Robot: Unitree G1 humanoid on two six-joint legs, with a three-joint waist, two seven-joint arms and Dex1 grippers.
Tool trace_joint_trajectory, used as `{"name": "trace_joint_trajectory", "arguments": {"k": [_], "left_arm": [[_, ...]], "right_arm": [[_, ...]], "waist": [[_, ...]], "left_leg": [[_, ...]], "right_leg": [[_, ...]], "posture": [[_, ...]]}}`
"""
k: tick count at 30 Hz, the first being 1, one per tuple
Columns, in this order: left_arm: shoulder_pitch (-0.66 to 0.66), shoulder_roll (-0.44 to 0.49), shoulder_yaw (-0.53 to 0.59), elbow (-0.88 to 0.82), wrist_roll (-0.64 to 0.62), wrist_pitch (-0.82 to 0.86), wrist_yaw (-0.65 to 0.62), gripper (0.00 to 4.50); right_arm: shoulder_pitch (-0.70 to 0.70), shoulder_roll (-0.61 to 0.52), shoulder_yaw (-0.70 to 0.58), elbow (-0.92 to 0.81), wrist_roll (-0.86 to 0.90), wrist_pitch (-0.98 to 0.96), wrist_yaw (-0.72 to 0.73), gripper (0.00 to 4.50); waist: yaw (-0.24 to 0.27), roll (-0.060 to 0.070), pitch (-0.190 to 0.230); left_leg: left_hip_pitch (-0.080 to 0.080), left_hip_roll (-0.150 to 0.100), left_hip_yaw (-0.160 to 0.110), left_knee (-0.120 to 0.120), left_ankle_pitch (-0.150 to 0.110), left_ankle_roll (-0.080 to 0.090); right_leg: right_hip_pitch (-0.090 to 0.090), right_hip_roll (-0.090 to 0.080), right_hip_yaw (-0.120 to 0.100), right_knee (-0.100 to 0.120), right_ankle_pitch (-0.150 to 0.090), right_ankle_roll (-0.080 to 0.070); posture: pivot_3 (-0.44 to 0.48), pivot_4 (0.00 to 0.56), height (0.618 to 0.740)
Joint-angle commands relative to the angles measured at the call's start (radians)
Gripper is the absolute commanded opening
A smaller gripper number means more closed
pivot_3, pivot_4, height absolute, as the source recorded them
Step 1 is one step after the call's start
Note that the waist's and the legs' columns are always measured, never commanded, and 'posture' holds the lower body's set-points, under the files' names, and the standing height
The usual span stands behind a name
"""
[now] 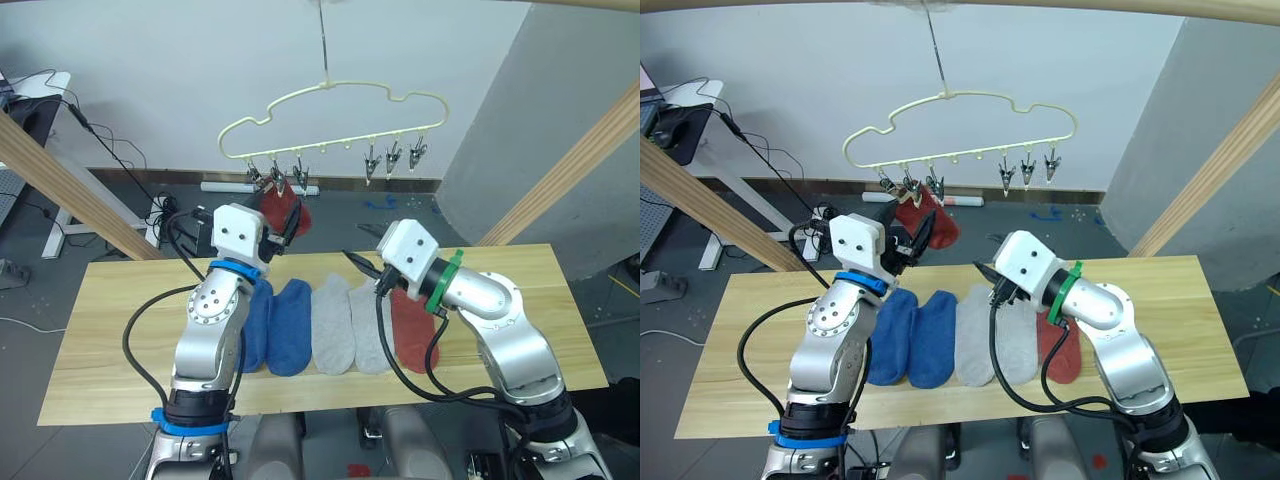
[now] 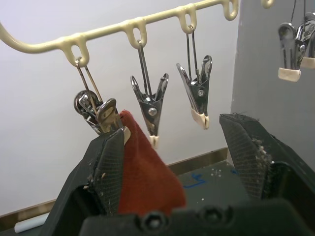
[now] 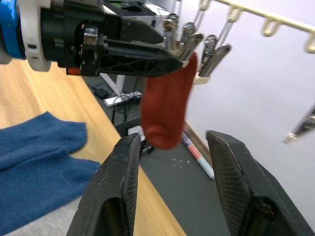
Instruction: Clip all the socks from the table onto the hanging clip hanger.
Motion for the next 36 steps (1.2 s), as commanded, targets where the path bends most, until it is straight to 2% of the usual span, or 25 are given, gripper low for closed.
{"name": "trace_joint_trajectory", "arguments": {"k": [1, 7, 10, 13, 36], "left_arm": [[-0.041, -0.028, -0.004, 0.007, 0.028, -0.056, 0.031, 3.44], [-0.069, -0.05, 0.018, 0.039, 0.043, -0.075, 0.068, 3.44], [-0.066, -0.052, 0.021, 0.042, 0.039, -0.084, 0.069, 2.85], [-0.062, -0.051, 0.024, 0.042, 0.049, -0.085, 0.081, 1.96], [-0.142, -0.073, 0.032, 0.086, 0.075, -0.086, 0.137, 1.96]], "right_arm": [[0.006, -0.008, -0.028, -0.068, 0.041, 0.006, -0.01, 2.18], [0.009, -0.027, -0.036, -0.067, 0.062, 0.004, -0.027, 2.18], [0.009, -0.031, -0.036, -0.068, 0.07, 0.007, -0.036, 2.21], [0.007, -0.037, -0.034, -0.064, 0.078, 0.005, -0.043, 2.21], [-0.027, -0.046, -0.037, -0.028, 0.157, -0.03, -0.038, 2.21]], "waist": [[-0.002, 0.0, 0.0], [-0.015, 0.0, 0.0], [-0.021, 0.0, 0.0], [-0.022, -0.001, 0.0], [-0.021, -0.002, 0.001]], "left_leg": [[0.0, 0.0, 0.0, 0.0, 0.0, 0.0], [0.0, 0.0, 0.0, 0.0, 0.0, 0.0], [0.0, 0.0, 0.0, 0.0, 0.0, 0.0], [0.0, 0.0, 0.0, 0.0, 0.0, 0.0], [0.0, 0.0, 0.0, -0.001, 0.0, 0.0]], "right_leg": [[0.0, 0.0, 0.0, 0.0, 0.0, 0.0], [0.0, 0.0, 0.0, 0.0, 0.0, 0.0], [0.0, 0.0, 0.0, 0.0, 0.0, 0.0], [0.0, 0.0, 0.0, 0.0, 0.0, 0.0], [0.0, 0.0, 0.0, -0.001, 0.0, 0.0]], "posture": [[-0.165, 0.329, 0.74], [-0.17, 0.329, 0.74], [-0.169, 0.33, 0.74], [-0.169, 0.33, 0.74], [-0.165, 0.332, 0.74]]}}
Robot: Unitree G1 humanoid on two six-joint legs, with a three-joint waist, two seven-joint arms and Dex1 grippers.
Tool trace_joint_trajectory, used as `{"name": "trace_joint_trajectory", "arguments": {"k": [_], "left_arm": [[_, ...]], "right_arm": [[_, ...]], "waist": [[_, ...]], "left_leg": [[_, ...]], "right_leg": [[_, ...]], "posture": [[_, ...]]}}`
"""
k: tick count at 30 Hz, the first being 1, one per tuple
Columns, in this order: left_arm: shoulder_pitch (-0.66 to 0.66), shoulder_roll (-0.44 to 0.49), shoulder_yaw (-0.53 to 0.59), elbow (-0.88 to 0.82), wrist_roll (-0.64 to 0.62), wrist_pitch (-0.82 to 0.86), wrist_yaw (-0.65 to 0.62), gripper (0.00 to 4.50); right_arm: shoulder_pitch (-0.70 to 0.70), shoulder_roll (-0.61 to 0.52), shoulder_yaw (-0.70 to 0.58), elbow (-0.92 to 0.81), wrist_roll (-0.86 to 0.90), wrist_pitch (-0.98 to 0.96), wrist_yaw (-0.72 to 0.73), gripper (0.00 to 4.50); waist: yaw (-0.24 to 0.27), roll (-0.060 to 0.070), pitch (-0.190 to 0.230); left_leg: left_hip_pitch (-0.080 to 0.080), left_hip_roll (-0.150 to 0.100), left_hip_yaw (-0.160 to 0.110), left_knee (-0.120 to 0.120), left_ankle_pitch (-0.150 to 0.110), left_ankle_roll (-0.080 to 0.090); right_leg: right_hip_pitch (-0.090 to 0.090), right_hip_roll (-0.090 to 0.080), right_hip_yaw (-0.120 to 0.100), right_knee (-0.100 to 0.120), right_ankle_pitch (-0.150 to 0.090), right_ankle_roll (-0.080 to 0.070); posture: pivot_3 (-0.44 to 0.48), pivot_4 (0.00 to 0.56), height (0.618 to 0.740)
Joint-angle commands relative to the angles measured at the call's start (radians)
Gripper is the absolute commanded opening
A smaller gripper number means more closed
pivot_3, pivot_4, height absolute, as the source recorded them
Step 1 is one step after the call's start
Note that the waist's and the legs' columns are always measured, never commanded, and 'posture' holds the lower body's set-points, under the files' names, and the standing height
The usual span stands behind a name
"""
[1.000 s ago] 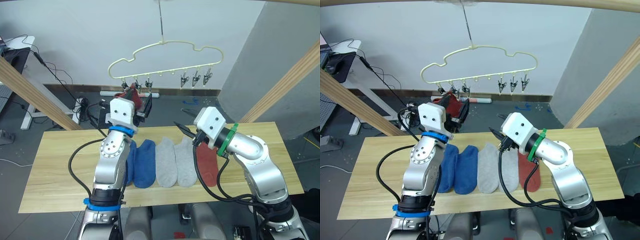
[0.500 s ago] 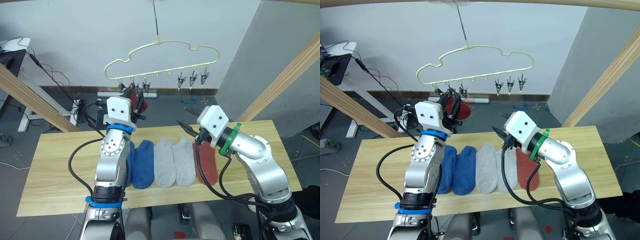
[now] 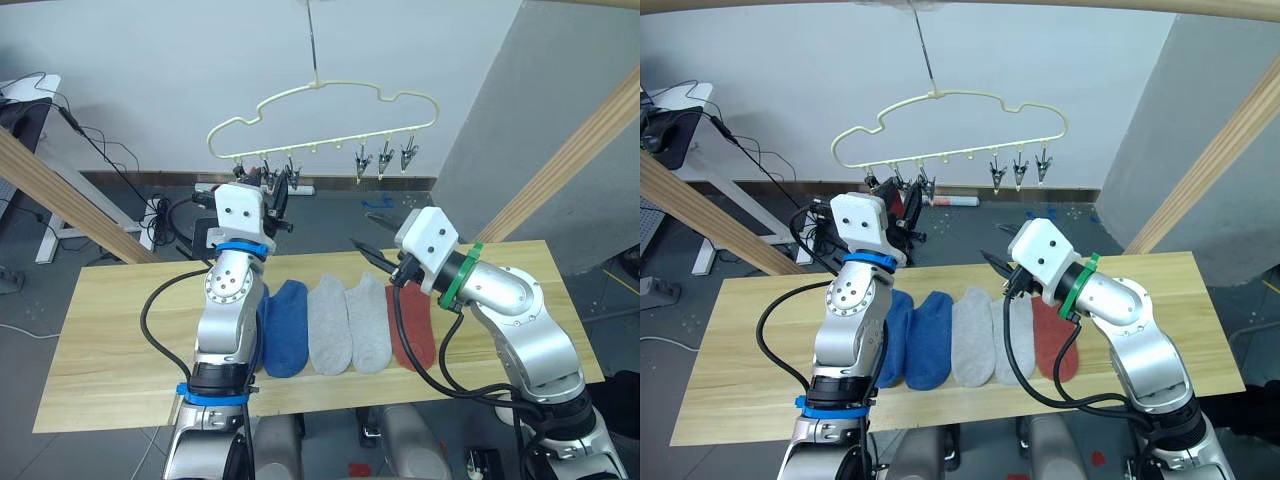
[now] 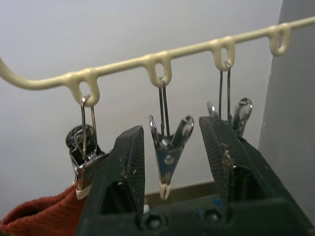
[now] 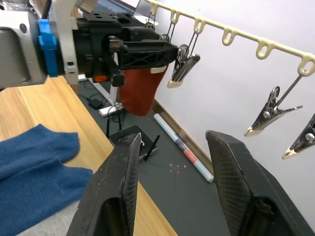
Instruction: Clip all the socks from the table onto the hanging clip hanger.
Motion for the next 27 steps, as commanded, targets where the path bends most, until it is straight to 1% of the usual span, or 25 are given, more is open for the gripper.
{"name": "trace_joint_trajectory", "arguments": {"k": [1, 5, 8, 10, 12, 15, 19, 21, 24, 27], "left_arm": [[-0.016, -0.004, -0.001, -0.018, 0.015, -0.02, 0.012, 1.96], [-0.023, -0.006, -0.006, -0.013, 0.015, -0.016, 0.013, 1.96], [-0.029, -0.007, -0.009, -0.005, 0.018, -0.019, 0.014, 1.39], [-0.035, -0.008, -0.01, 0.0, 0.021, -0.021, 0.014, 0.79], [-0.036, -0.008, -0.011, 0.001, 0.023, -0.021, 0.013, 0.42], [-0.033, -0.007, -0.009, -0.004, 0.028, -0.016, 0.015, 0.02], [-0.029, -0.004, -0.006, -0.015, 0.028, -0.006, 0.015, 0.01], [-0.026, 0.001, -0.005, -0.026, 0.026, 0.006, 0.012, 0.01], [-0.018, 0.013, -0.004, -0.05, 0.013, 0.029, -0.008, 0.0], [-0.014, 0.029, -0.001, -0.074, -0.013, 0.062, -0.038, 0.0]], "right_arm": [[-0.013, 0.002, -0.012, -0.012, 0.029, -0.034, 0.003, 2.21], [-0.015, 0.005, -0.01, -0.012, 0.075, -0.067, 0.034, 2.21], [-0.012, 0.01, -0.015, -0.018, 0.116, -0.08, 0.05, 2.21], [-0.009, 0.012, -0.018, -0.024, 0.141, -0.082, 0.058, 2.21], [-0.007, 0.01, -0.019, -0.027, 0.158, -0.082, 0.06, 2.21], [-0.006, 0.008, -0.018, -0.031, 0.172, -0.081, 0.055, 2.21], [0.005, -0.004, -0.016, -0.031, 0.178, -0.068, 0.043, 2.21], [0.041, -0.026, -0.014, -0.009, 0.141, -0.042, 0.013, 2.21], [0.125, -0.048, -0.027, 0.051, 0.074, -0.017, -0.065, 2.77], [0.2, -0.044, -0.032, 0.134, 0.003, 0.003, -0.156, 3.8]], "waist": [[0.0, 0.0, 0.0], [0.0, 0.0, 0.0], [0.0, 0.0, 0.0], [0.0, 0.0, 0.0], [0.0, 0.0, 0.001], [0.0, 0.0, 0.0], [0.0, 0.0, 0.0], [0.001, 0.0, 0.0], [0.001, 0.0, 0.0], [0.002, 0.0, 0.001]], "left_leg": [[0.0, 0.0, 0.0, 0.0, 0.0, 0.0], [0.0, 0.0, 0.0, 0.0, 0.0, 0.0], [0.0, 0.0, 0.0, 0.0, 0.0, 0.0], [0.0, 0.0, 0.0, 0.0, 0.0, 0.0], [0.0, 0.0, 0.0, 0.0, 0.0, 0.0], [0.0, 0.0, 0.0, 0.0, 0.0, 0.0], [0.0, 0.0, 0.0, 0.0, 0.0, 0.0], [0.0, 0.0, 0.0, 0.0, 0.0, 0.0], [0.0, 0.0, 0.0, -0.001, 0.0, 0.0], [0.0, 0.0, 0.001, -0.001, 0.0, -0.001]], "right_leg": [[0.0, 0.0, 0.0, 0.0, 0.0, 0.0], [0.0, 0.0, 0.0, 0.0, 0.0, 0.0], [0.0, 0.0, 0.0, 0.0, 0.0, 0.0], [0.0, 0.0, 0.0, 0.0, 0.0, 0.0], [0.0, 0.0, 0.0, 0.0, 0.0, 0.0], [0.0, 0.0, 0.0, -0.001, 0.0, 0.0], [0.0, 0.0, 0.0, 0.0, 0.0, 0.0], [0.0, 0.0, 0.0, 0.0, 0.0, 0.0], [0.0, 0.0, 0.0, -0.001, 0.0, 0.0], [0.0, 0.0, 0.0, -0.001, 0.0, 0.0]], "posture": [[-0.165, 0.332, 0.74], [-0.165, 0.334, 0.74], [-0.167, 0.334, 0.74], [-0.167, 0.334, 0.74], [-0.167, 0.333, 0.74], [-0.167, 0.334, 0.74], [-0.165, 0.334, 0.74], [-0.163, 0.335, 0.74], [-0.163, 0.335, 0.74], [-0.153, 0.337, 0.74]]}}
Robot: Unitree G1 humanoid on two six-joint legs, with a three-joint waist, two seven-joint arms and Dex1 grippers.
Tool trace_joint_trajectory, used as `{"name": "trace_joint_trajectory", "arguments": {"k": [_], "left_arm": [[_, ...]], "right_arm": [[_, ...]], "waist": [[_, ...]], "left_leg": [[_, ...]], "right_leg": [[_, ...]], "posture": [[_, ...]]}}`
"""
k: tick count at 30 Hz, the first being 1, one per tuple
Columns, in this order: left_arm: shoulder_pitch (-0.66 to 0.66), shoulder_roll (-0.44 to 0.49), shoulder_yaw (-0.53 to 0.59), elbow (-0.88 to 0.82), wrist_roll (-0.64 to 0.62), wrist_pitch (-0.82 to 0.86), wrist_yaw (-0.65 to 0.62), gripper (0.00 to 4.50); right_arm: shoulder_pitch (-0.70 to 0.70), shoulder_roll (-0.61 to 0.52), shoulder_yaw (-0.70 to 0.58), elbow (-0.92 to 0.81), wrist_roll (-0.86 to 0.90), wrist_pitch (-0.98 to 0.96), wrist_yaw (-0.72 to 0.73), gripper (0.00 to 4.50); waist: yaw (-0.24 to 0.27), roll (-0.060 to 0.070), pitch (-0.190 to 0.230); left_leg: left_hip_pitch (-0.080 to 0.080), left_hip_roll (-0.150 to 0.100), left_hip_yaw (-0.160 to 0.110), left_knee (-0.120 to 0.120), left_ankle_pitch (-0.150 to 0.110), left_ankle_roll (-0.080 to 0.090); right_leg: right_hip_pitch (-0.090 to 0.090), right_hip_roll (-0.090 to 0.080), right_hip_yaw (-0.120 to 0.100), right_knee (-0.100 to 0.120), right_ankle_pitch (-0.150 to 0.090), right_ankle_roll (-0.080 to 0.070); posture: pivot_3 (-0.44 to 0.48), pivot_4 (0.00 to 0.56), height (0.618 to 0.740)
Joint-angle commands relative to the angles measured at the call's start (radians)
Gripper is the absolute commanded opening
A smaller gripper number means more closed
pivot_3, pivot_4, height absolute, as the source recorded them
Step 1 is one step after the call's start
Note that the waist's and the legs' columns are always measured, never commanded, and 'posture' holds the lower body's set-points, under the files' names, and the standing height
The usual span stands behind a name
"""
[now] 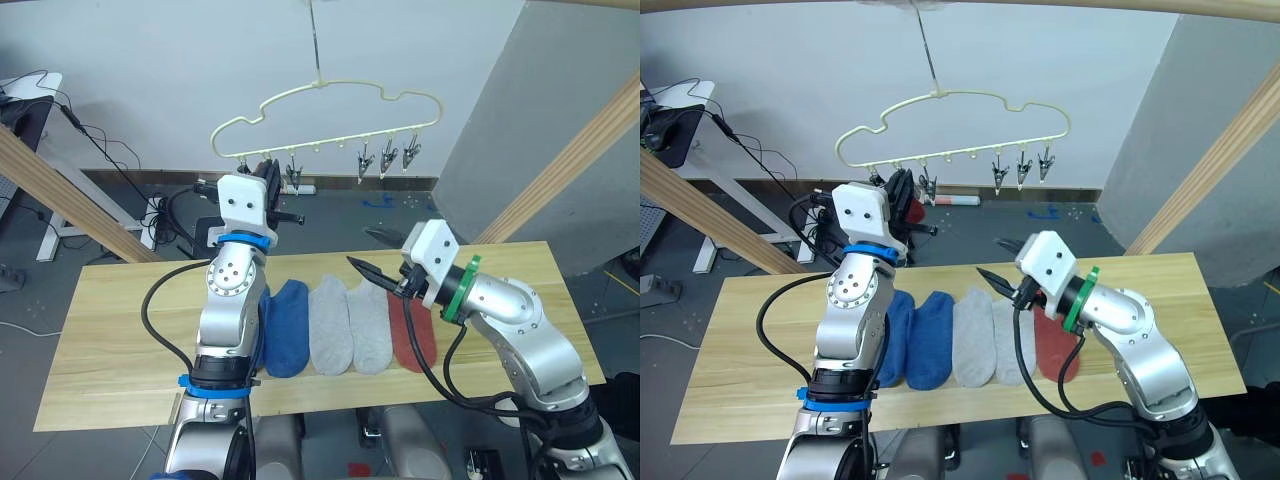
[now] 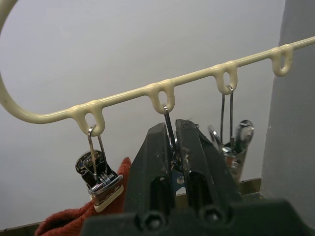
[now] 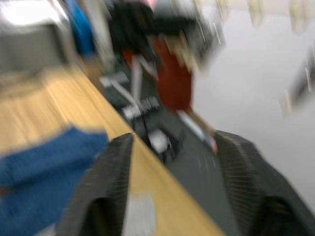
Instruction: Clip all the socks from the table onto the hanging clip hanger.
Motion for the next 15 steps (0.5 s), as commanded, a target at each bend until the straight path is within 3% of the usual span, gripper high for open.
{"name": "trace_joint_trajectory", "arguments": {"k": [1, 2, 14, 15], "left_arm": [[0.01, 0.017, 0.008, -0.064, -0.036, 0.034, -0.035, 0.0], [0.009, 0.022, 0.013, -0.07, -0.05, 0.05, -0.046, 0.0], [0.004, 0.059, 0.021, -0.104, -0.153, 0.176, -0.135, 0.0], [0.004, 0.06, 0.021, -0.108, -0.157, 0.182, -0.137, 0.0]], "right_arm": [[0.063, 0.008, -0.021, 0.074, -0.076, 0.011, -0.103, 4.18], [0.076, 0.022, -0.023, 0.114, -0.09, 0.004, -0.131, 4.45], [0.021, 0.157, -0.055, 0.608, -0.137, -0.128, -0.264, 4.45], [0.022, 0.163, -0.06, 0.623, -0.131, -0.121, -0.259, 4.29]], "waist": [[0.0, 0.0, 0.0], [-0.001, 0.0, 0.0], [0.0, 0.001, 0.001], [0.0, 0.001, 0.001]], "left_leg": [[0.0, 0.0, 0.0, 0.0, 0.0, 0.0], [0.0, 0.0, 0.0, 0.0, 0.0, 0.0], [0.001, 0.001, 0.002, 0.0, 0.001, -0.002], [0.001, 0.001, 0.003, 0.0, 0.001, -0.002]], "right_leg": [[0.0, 0.0, 0.0, 0.0, 0.0, 0.0], [0.0, 0.0, 0.0, 0.0, 0.0, 0.0], [-0.001, 0.001, 0.003, 0.001, 0.0, 0.0], [-0.001, 0.001, 0.003, 0.001, 0.0, 0.0]], "posture": [[-0.153, 0.337, 0.74], [-0.149, 0.339, 0.74], [-0.125, 0.332, 0.74], [-0.125, 0.332, 0.74]]}}
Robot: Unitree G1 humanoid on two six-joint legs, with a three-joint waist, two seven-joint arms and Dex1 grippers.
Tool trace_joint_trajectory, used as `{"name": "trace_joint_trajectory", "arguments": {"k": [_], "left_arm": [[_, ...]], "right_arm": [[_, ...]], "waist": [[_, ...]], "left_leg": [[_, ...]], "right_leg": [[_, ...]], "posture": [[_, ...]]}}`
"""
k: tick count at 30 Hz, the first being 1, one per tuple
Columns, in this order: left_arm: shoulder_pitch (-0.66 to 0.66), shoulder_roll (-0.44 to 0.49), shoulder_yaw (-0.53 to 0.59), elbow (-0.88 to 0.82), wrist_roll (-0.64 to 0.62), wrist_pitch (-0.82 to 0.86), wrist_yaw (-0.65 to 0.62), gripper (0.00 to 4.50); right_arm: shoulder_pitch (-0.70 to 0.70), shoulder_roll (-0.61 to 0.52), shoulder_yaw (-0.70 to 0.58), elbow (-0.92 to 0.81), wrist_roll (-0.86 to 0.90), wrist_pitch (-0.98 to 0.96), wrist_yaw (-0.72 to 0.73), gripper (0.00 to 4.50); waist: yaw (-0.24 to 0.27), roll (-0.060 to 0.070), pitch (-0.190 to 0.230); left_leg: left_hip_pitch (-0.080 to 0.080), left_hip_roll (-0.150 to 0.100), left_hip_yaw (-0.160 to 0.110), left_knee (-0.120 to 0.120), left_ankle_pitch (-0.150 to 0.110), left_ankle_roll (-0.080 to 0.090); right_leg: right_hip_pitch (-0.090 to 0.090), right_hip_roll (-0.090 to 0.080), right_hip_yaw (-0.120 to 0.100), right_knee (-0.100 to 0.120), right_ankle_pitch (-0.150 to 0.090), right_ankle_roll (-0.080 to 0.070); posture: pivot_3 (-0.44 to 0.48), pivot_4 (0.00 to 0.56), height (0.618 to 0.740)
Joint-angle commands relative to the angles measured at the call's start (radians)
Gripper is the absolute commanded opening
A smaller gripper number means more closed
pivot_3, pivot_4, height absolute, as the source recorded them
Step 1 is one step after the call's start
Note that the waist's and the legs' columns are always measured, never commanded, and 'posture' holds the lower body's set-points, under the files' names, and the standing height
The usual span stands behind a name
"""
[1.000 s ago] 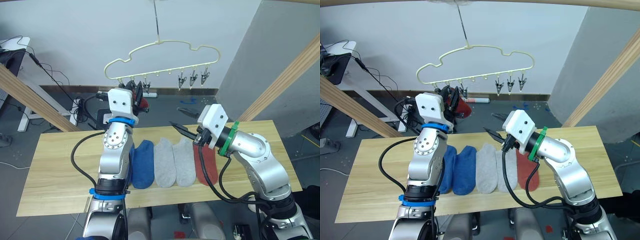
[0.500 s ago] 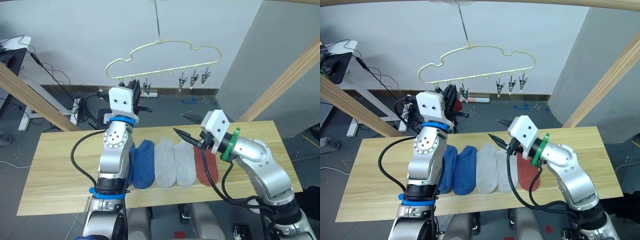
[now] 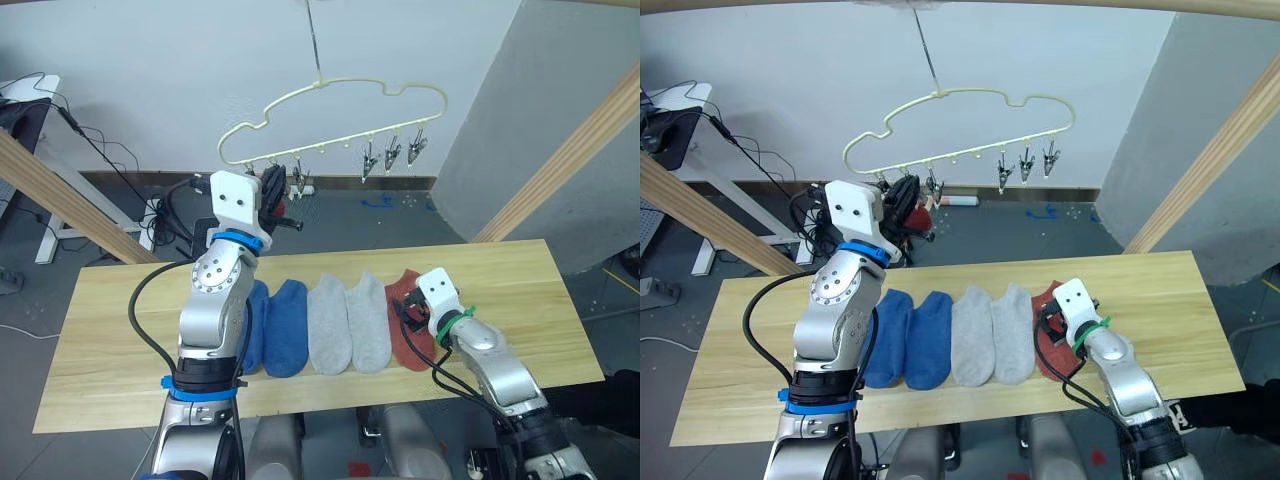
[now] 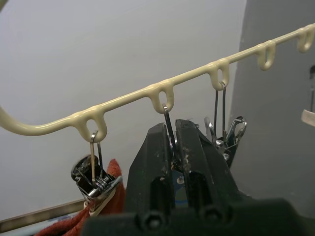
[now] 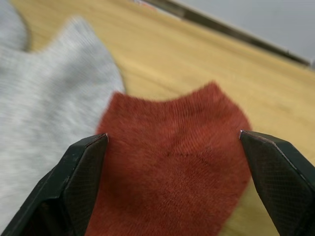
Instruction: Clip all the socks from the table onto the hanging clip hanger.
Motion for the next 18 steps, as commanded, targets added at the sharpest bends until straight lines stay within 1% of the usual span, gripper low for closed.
{"name": "trace_joint_trajectory", "arguments": {"k": [1, 2, 9, 11, 13, 16, 18], "left_arm": [[-0.001, 0.012, 0.001, -0.043, -0.018, 0.024, -0.017, 0.0], [-0.003, 0.013, 0.004, -0.047, -0.026, 0.035, -0.021, 0.0], [-0.035, 0.031, 0.038, -0.07, -0.119, 0.131, -0.055, 0.0], [-0.041, 0.039, 0.048, -0.075, -0.147, 0.157, -0.069, 0.0], [-0.046, 0.048, 0.058, -0.082, -0.174, 0.184, -0.079, 0.0], [-0.052, 0.064, 0.073, -0.102, -0.231, 0.241, -0.093, 0.0], [-0.056, 0.072, 0.082, -0.104, -0.253, 0.262, -0.097, 0.0]], "right_arm": [[0.005, 0.013, -0.033, 0.06, 0.014, 0.008, -0.005, 4.1], [0.01, 0.02, -0.04, 0.064, 0.021, 0.016, 0.0, 3.94], [0.045, 0.03, -0.034, 0.015, 0.033, 0.028, 0.021, 1.52], [0.05, 0.024, -0.032, 0.001, 0.031, 0.024, 0.029, 0.9], [0.053, 0.016, -0.028, -0.018, 0.027, 0.015, 0.04, 0.07], [0.031, -0.023, 0.026, -0.121, -0.011, -0.04, 0.086, 0.03], [0.006, -0.035, 0.058, -0.158, -0.033, -0.062, 0.103, 0.03]], "waist": [[0.001, 0.0, 0.0], [0.002, 0.0, 0.0], [0.008, 0.0, 0.0], [0.008, 0.0, 0.0], [0.008, 0.0, 0.0], [0.008, 0.0, 0.0], [0.005, 0.0, 0.0]], "left_leg": [[0.0, 0.0, 0.0, 0.0, 0.0, 0.0], [0.0, 0.0, 0.0, 0.0, 0.0, 0.0], [0.0, 0.0, 0.0, 0.0, 0.0, 0.0], [0.0, 0.0, 0.0, 0.0, 0.0, 0.0], [0.0, 0.0, 0.0, 0.0, 0.0, 0.0], [0.0, 0.0, 0.0, 0.0, 0.0, 0.0], [-0.001, 0.0, 0.001, 0.0, 0.0, -0.001]], "right_leg": [[0.0, 0.0, 0.0, 0.0, 0.0, 0.0], [0.0, 0.0, 0.0, 0.0, 0.0, 0.0], [0.0, 0.0, 0.0, 0.0, 0.001, 0.001], [0.0, 0.0, 0.0, 0.0, 0.001, 0.001], [0.0, 0.0, 0.0, 0.0, 0.001, 0.001], [0.0, 0.0, 0.0, 0.0, 0.001, 0.001], [-0.002, 0.0, 0.001, 0.0, 0.001, 0.001]], "posture": [[-0.117, 0.331, 0.74], [-0.117, 0.331, 0.74], [-0.108, 0.326, 0.74], [-0.11, 0.325, 0.74], [-0.11, 0.323, 0.74], [-0.111, 0.321, 0.74], [-0.112, 0.318, 0.74]]}}
